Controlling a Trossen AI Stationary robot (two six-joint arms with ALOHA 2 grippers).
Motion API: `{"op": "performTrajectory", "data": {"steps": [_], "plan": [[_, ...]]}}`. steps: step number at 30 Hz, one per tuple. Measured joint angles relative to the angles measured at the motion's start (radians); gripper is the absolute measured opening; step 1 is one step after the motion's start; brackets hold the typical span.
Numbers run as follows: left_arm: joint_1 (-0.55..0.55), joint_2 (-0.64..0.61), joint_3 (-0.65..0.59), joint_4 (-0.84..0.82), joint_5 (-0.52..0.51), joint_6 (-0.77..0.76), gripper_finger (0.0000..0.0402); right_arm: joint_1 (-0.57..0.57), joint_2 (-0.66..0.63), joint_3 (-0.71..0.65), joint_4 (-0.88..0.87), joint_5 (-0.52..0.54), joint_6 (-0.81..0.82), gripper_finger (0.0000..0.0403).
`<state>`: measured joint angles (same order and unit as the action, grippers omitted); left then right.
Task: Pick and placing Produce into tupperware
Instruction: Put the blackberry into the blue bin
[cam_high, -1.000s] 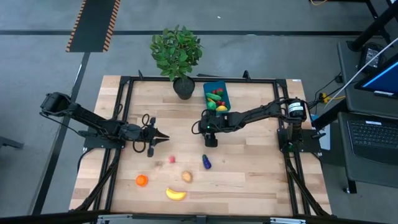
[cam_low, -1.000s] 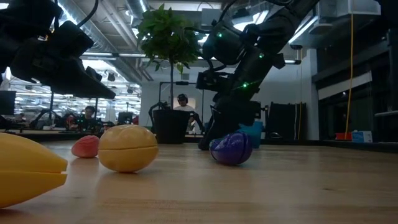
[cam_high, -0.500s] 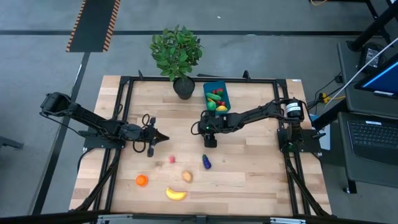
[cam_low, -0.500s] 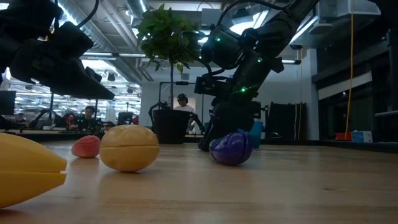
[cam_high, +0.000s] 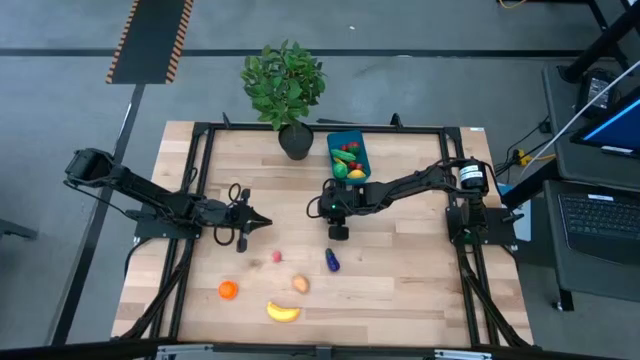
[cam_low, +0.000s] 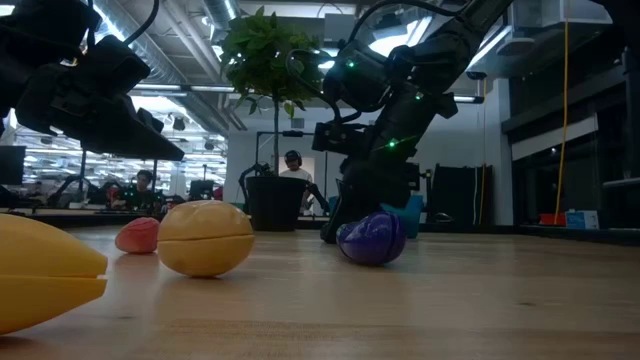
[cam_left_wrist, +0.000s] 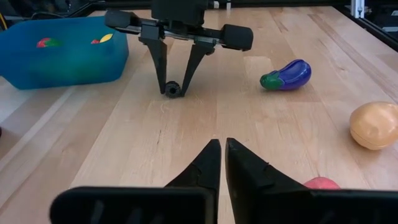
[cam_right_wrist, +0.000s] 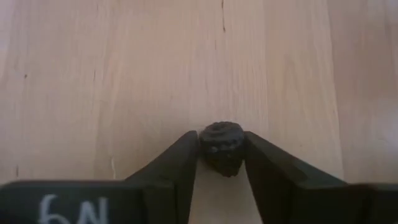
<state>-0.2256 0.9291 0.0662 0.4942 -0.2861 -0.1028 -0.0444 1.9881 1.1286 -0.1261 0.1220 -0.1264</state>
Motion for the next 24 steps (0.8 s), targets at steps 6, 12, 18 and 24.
{"op": "performTrajectory", "data": {"steps": [6, 12, 18, 24], "plan": [[0.0, 0.0, 0.0, 0.0, 0.0, 0.0, 0.0035, -0.001, 0.0, 0.0, -0.01, -0.015, 0.052, 0.0095], [0.0, 0.0, 0.0, 0.0, 0.0, 0.0, 0.0048, -0.001, -0.014, 0.012, -0.046, -0.015, 0.04, 0.0101], [0.0, 0.0, 0.0, -0.005, 0.0, 0.0, 0.0058, -0.006, -0.041, 0.125, -0.256, -0.013, 0.016, 0.0095], [0.0, 0.0, 0.0, -0.006, 0.0, 0.0, 0.0066, -0.019, -0.07, 0.243, -0.45, -0.007, 0.017, 0.0093]]}}
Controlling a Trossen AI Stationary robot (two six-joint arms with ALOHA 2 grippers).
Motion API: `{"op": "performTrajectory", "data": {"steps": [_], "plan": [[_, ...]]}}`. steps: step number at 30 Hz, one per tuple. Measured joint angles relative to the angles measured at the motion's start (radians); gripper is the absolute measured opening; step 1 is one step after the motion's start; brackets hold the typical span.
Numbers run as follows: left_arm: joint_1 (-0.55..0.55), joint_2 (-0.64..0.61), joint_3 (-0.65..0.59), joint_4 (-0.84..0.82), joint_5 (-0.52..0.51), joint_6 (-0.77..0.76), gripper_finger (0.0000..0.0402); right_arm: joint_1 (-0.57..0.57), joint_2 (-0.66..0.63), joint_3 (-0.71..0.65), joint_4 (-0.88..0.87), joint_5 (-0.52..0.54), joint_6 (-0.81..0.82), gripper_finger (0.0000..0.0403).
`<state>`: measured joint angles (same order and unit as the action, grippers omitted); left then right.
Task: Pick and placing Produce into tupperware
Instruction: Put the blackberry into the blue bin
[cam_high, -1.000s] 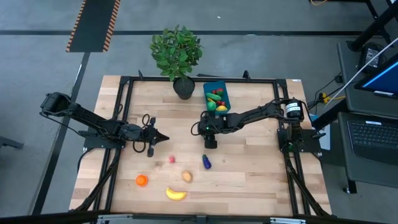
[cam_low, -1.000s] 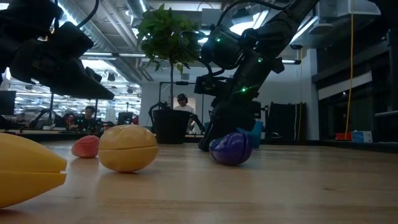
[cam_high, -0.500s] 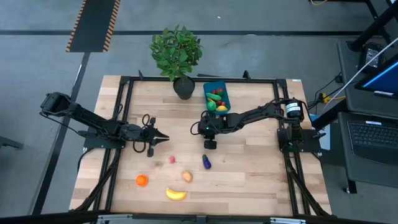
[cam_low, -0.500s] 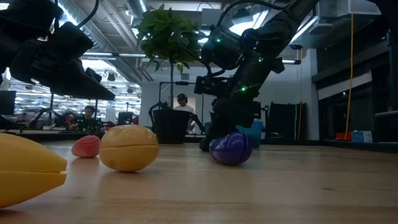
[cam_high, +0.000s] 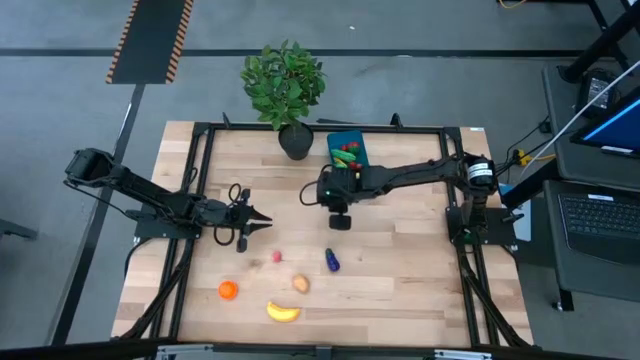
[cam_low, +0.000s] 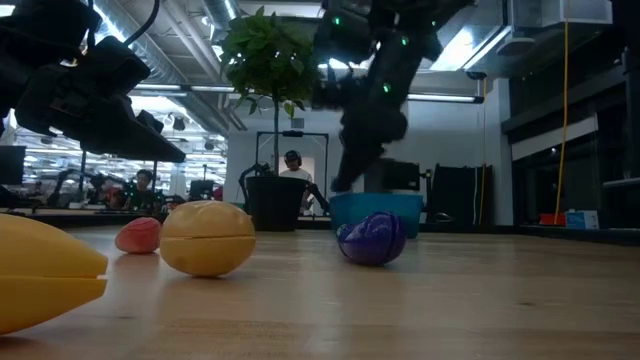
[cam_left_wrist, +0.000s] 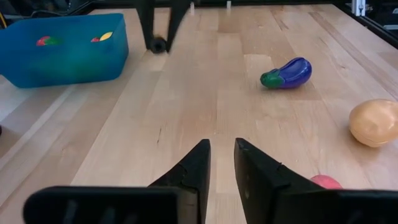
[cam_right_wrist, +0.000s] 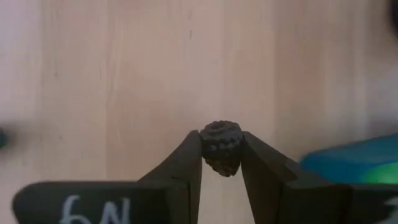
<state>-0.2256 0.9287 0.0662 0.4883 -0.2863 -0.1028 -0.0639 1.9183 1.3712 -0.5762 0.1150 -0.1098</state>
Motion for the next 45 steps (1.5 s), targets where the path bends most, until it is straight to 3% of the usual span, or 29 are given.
{"op": "performTrajectory", "data": {"steps": [17, 26, 33, 39, 45], "plan": [[0.0, 0.0, 0.0, -0.009, 0.0, 0.0, 0.005, -0.025, -0.018, 0.06, -0.031, -0.003, 0.027, 0.0094], [0.0, 0.0, 0.0, -0.009, 0.0, 0.0, 0.0029, -0.052, -0.111, 0.046, -0.108, -0.001, 0.027, 0.0093], [0.0, 0.0, 0.0, -0.009, 0.0, 0.0, 0.0016, -0.063, -0.31, -0.199, 0.101, -0.001, 0.052, 0.0094], [0.001, 0.0, 0.0, -0.003, 0.0, 0.0, 0.0006, -0.067, -0.563, -0.489, 0.396, -0.001, 0.074, 0.0093], [0.001, 0.0, 0.0, -0.002, 0.0, 0.0, 0.0001, -0.071, -0.8, -0.732, 0.576, -0.032, 0.076, 0.0093]]}}
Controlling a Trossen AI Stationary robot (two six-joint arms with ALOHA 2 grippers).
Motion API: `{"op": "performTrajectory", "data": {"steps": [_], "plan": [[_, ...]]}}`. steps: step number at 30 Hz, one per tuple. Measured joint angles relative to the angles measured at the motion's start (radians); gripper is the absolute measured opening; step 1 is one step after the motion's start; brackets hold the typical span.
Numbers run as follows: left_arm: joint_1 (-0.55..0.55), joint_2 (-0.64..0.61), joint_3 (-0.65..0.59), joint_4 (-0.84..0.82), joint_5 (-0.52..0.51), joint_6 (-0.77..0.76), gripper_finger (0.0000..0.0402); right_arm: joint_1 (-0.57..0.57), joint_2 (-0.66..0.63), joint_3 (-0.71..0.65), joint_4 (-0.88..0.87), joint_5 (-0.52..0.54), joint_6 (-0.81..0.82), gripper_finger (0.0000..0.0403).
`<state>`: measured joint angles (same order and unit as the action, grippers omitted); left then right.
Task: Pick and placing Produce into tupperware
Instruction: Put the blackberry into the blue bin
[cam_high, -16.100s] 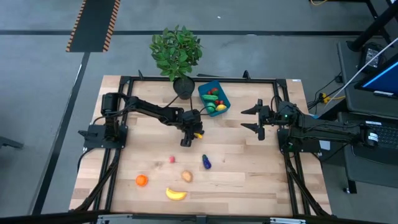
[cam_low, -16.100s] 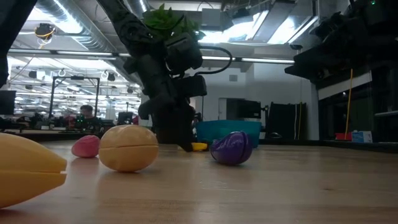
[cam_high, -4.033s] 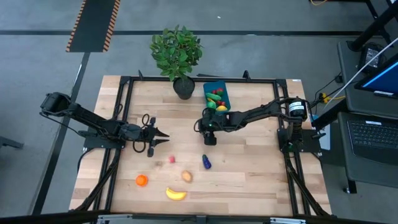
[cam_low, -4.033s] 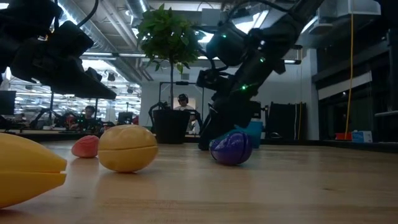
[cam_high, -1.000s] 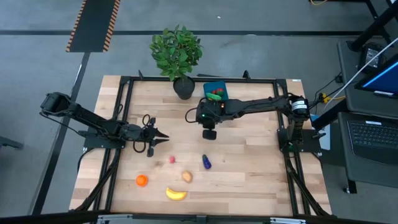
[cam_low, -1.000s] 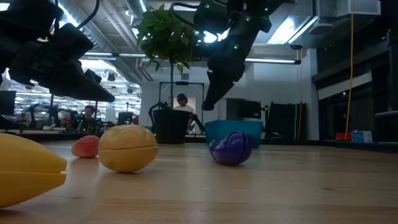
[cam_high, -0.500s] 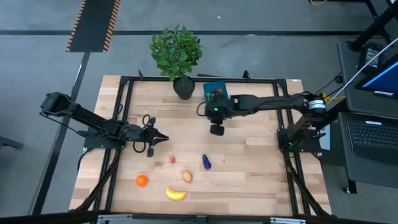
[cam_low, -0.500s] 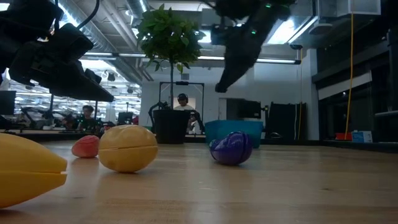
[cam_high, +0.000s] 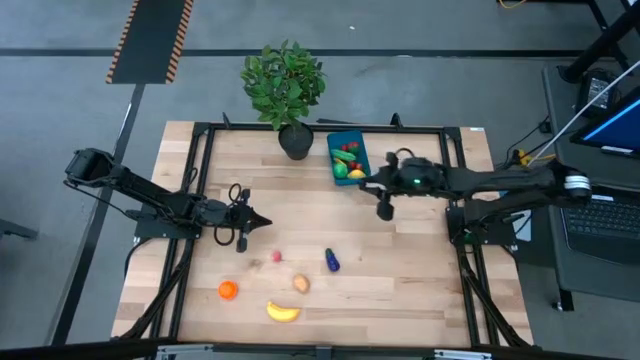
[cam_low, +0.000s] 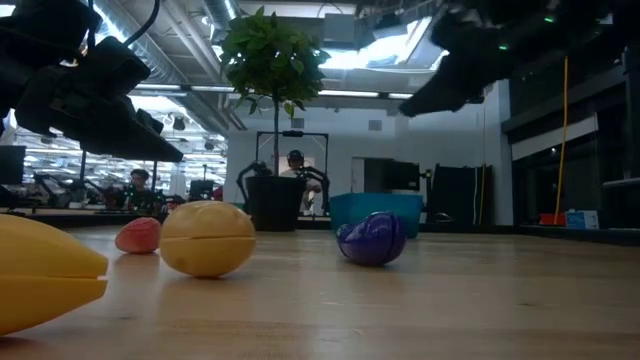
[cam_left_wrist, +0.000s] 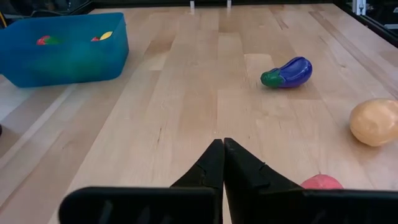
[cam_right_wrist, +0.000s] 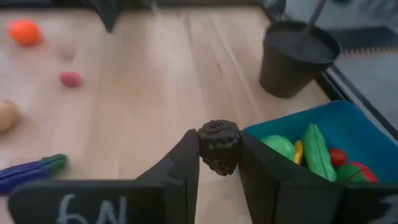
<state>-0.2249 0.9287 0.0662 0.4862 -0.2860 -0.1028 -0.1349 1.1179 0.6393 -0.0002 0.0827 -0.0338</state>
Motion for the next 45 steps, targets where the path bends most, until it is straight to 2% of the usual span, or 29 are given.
{"op": "performTrajectory", "data": {"steps": [7, 14, 20, 24, 28, 32, 45], "plan": [[0.0, 0.0, 0.0, 0.0, 0.0, 0.0, 0.0016, 0.0, -0.206, -0.26, 0.273, -0.104, 0.005, 0.0093], [0.0, 0.0, 0.0, 0.001, 0.0, 0.0, 0.0031, 0.0, -0.335, -0.393, 0.377, -0.106, 0.007, 0.0093], [0.0, 0.0, 0.0, 0.005, -0.001, -0.001, 0.0041, 0.0, -0.37, -0.402, 0.381, -0.095, 0.006, 0.0093], [0.0, 0.0, 0.0, 0.005, -0.001, -0.001, 0.0045, -0.001, -0.368, -0.402, 0.359, 0.044, 0.033, 0.0093], [0.0, 0.0, 0.0, 0.005, -0.001, -0.001, 0.0047, 0.0, -0.368, -0.402, 0.354, 0.078, 0.044, 0.0093], [0.0, 0.0, 0.0, 0.005, -0.001, -0.001, 0.0039, -0.001, -0.368, -0.402, 0.354, 0.159, 0.058, 0.0093], [0.0, 0.0, 0.0, 0.005, -0.001, 0.0, 0.0008, -0.004, -0.365, -0.402, 0.356, 0.161, 0.082, 0.0094]]}}
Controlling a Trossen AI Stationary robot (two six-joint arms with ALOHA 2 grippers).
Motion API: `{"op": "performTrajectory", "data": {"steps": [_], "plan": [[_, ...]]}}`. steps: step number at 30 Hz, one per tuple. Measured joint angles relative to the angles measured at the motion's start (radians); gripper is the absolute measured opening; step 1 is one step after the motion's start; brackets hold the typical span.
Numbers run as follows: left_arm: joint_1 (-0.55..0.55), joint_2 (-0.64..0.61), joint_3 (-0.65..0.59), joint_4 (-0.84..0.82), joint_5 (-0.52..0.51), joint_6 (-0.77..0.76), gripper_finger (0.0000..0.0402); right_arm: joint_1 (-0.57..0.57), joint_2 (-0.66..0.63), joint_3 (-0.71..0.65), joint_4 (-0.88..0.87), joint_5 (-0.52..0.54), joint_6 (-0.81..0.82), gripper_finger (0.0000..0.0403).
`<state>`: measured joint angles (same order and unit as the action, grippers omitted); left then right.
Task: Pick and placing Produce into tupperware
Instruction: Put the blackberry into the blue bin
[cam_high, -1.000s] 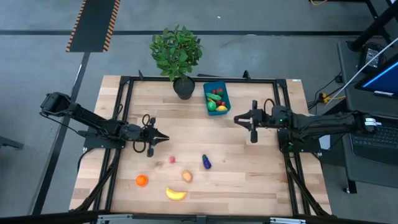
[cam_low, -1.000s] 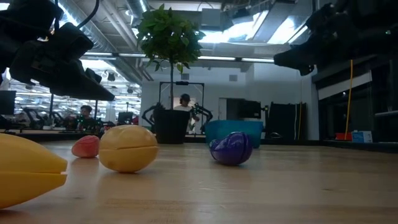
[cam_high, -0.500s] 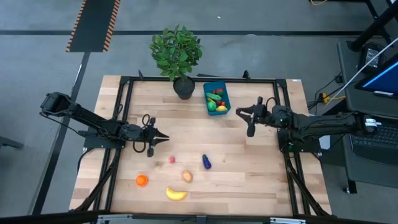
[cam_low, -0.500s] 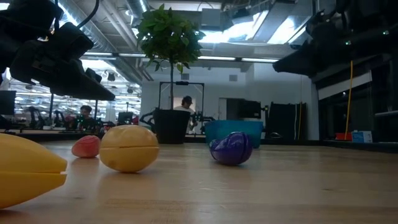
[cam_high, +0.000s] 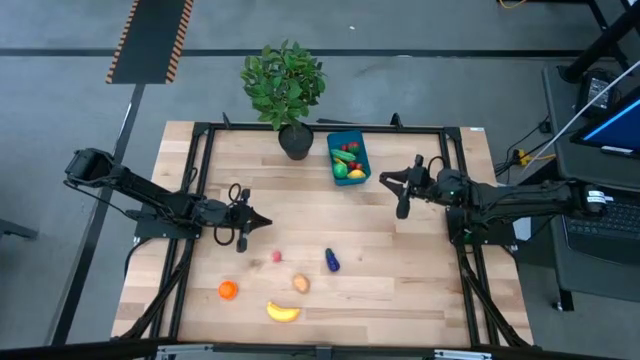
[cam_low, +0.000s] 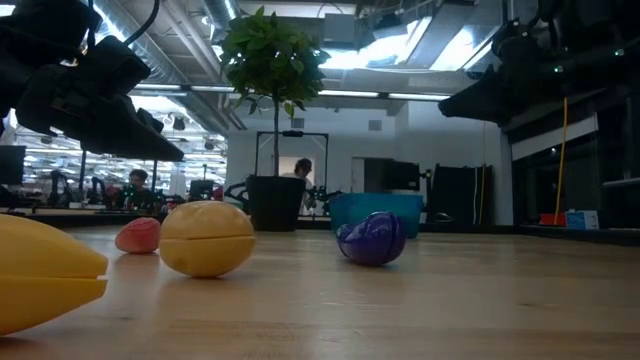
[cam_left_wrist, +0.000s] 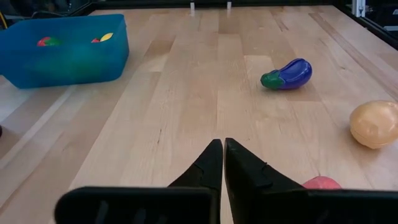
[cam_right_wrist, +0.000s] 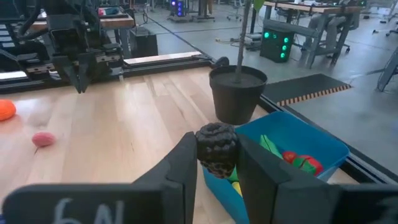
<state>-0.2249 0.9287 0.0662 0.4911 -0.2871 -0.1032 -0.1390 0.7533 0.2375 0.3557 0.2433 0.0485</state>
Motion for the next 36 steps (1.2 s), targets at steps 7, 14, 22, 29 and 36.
{"op": "performTrajectory", "data": {"steps": [7, 14, 22, 29, 36], "plan": [[0.0, 0.0, 0.0, 0.0, 0.0, 0.0, 0.0001, -0.056, 0.085, 0.007, 0.034, 0.0, 0.024, 0.0094], [0.0, 0.0, 0.0, 0.0, 0.0, 0.0, 0.0017, -0.13, 0.239, 0.116, 0.02, -0.054, -0.001, 0.0094], [0.0, 0.0, 0.0, -0.002, 0.0, 0.001, 0.0035, -0.237, 0.47, 0.309, -0.065, -0.169, -0.079, 0.0094], [0.0, 0.0, 0.0, -0.006, 0.0, 0.001, 0.0048, -0.318, 0.626, 0.565, -0.397, -0.311, -0.145, 0.0094], [0.0, 0.0, 0.0, -0.008, 0.0, 0.001, 0.0059, -0.372, 0.736, 0.8, -0.706, -0.357, -0.225, 0.0094]]}}
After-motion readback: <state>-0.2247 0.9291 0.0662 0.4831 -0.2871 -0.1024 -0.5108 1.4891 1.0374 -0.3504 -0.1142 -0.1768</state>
